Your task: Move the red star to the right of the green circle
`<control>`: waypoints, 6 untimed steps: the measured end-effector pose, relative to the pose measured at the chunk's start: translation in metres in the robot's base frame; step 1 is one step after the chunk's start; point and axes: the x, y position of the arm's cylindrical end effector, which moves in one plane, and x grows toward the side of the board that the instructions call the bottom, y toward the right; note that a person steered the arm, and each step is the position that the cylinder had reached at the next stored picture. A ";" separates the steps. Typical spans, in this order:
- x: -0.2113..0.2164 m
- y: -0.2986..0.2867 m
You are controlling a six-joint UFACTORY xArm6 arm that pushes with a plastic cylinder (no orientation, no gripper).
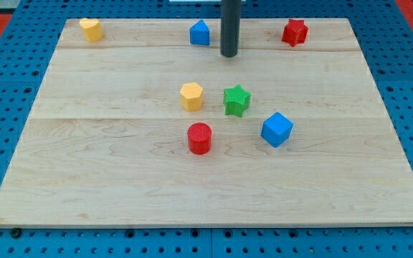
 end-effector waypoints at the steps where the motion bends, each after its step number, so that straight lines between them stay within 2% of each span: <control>1: -0.036 0.038; 3: -0.086 0.109; 4: -0.077 0.157; 5: -0.040 0.129; 6: -0.044 0.078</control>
